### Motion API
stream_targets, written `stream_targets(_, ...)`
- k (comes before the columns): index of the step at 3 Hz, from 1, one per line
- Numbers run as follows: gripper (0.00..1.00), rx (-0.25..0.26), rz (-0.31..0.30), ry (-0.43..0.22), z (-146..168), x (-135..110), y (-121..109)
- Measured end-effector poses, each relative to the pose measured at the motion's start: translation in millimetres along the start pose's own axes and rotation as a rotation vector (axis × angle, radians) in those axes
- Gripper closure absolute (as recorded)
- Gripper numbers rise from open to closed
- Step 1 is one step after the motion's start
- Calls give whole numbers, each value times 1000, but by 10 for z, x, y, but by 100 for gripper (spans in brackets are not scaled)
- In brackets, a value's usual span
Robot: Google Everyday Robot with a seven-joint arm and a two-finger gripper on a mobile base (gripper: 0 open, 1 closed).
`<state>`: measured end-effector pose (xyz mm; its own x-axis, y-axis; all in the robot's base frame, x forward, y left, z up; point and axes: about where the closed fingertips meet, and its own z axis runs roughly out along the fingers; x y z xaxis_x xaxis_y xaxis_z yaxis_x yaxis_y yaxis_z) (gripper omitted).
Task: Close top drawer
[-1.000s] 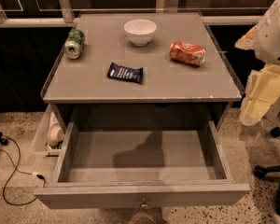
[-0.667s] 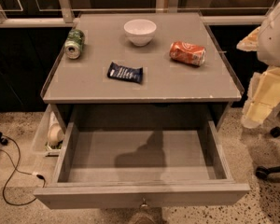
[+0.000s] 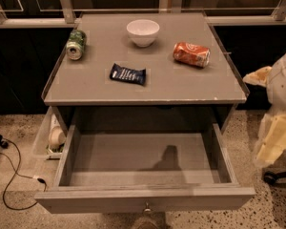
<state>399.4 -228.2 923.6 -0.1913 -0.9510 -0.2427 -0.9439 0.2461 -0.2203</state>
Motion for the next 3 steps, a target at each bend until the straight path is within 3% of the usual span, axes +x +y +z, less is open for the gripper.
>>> stream_targets(2,42,-33,-34,-53,404,276,611)
stream_targets(3,65,-53,-31,-65,400,372,905)
